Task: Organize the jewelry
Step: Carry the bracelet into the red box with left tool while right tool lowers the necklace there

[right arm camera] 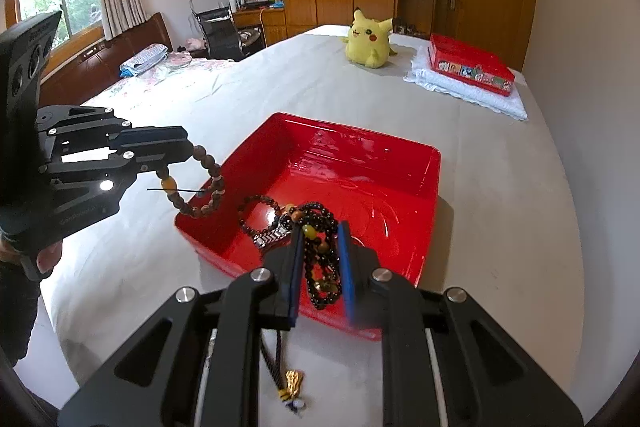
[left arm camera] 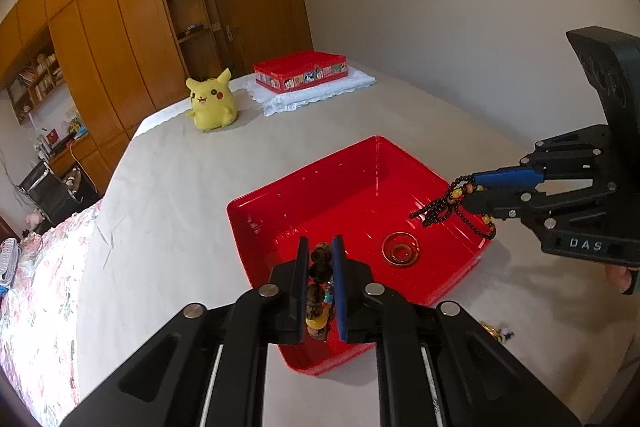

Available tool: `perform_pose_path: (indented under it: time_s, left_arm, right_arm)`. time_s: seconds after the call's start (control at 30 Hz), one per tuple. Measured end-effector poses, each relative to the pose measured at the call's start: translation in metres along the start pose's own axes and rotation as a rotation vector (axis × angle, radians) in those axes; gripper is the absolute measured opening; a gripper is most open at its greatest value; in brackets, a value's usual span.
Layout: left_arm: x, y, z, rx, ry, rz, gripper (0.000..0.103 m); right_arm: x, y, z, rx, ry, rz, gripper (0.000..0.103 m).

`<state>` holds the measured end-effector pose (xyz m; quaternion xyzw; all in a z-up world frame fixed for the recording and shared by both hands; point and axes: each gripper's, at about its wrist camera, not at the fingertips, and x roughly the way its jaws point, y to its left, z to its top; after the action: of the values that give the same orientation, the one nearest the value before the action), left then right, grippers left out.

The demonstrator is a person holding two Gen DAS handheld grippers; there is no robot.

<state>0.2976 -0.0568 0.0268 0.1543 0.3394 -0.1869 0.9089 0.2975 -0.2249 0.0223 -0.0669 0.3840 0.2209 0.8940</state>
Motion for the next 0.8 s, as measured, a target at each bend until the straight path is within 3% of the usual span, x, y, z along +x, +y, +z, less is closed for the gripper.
perform_pose_path:
  time_s: [0.37,0.8]
  left_arm:
    - [0.063,0.012,0.015,-0.02,0.087,-0.047,0.011]
    - [0.126,0.006,-0.002,-0.037,0.198,-0.083,0.011]
  right_arm:
    - [0.062,-0.022,0.012,0.051,0.088,0.009,0.015]
    - [0.12,-0.034,0.005,0.079,0.198,0.005,0.015]
